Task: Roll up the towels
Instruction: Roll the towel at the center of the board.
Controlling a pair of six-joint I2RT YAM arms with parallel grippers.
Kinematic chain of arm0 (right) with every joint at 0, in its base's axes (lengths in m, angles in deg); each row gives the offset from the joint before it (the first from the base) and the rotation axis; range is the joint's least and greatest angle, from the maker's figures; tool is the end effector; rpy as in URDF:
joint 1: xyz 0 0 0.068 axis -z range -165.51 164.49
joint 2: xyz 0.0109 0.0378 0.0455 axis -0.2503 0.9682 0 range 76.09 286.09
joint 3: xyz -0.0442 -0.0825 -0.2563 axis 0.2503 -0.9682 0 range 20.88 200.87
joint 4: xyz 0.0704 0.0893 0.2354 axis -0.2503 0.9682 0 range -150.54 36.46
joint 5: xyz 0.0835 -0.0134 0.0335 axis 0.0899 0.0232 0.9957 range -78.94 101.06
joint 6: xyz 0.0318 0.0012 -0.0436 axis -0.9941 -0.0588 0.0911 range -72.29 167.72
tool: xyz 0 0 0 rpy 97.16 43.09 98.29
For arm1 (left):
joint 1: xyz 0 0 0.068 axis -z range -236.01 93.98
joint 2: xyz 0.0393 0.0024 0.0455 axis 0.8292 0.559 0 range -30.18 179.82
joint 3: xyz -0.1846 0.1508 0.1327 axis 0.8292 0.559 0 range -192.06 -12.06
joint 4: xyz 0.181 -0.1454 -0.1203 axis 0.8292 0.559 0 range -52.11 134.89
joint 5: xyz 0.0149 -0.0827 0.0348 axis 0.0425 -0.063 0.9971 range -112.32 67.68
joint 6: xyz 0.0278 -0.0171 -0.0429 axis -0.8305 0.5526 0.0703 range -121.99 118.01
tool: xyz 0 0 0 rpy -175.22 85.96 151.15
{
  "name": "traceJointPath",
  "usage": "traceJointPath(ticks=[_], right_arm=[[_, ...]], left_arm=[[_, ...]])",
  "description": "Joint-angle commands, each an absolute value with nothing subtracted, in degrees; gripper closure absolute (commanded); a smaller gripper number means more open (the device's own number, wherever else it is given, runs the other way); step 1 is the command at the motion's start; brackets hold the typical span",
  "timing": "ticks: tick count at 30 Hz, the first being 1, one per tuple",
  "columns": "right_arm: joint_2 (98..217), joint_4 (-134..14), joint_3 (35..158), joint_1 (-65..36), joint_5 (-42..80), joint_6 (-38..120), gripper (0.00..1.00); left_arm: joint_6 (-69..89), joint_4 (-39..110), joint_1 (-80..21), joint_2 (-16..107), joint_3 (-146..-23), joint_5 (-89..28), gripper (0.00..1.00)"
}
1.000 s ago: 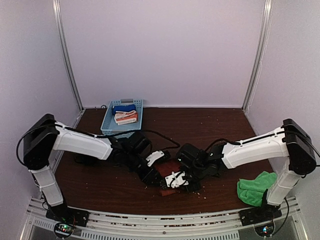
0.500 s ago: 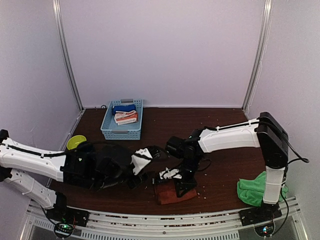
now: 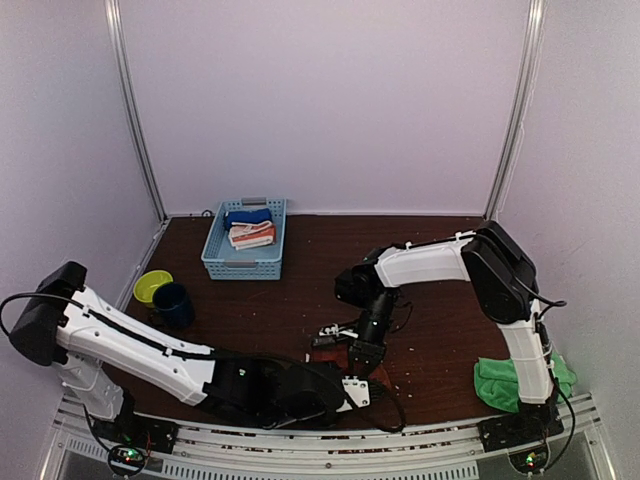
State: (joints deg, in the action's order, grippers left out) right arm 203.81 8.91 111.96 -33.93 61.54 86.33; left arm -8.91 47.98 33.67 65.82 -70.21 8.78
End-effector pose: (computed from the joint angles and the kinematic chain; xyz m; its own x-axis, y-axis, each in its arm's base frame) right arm 0.2363 0.3079 0.1314 -0.2896 -0.9249 -0.2462 -0.6591 0.0062 0.7520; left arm 0.0204 -0.3477 0.1955 0.0989 0.7793 -0.6188 0.8487 0.2587 0.4613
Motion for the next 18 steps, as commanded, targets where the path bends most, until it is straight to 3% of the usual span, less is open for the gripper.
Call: traceJointPath(ticks=[1,7,18], right_arm=[[207.39,5.88,110.52,-33.66,53.77,86.40,0.85],[207.40,5.39,110.03,-33.60,53.50,86.15,0.85],[206.34,4.00,109.87,-33.67,53.68,84.84,0.85]], left_arm=[[-8.59,53.02,30.74,72.45,-75.57,6.09,0.36],[-9.10,52.90,28.41,76.18,-76.19,1.38,0.39],[-7.82,49.93,26.60,77.81,-77.18,-4.12,0.63]])
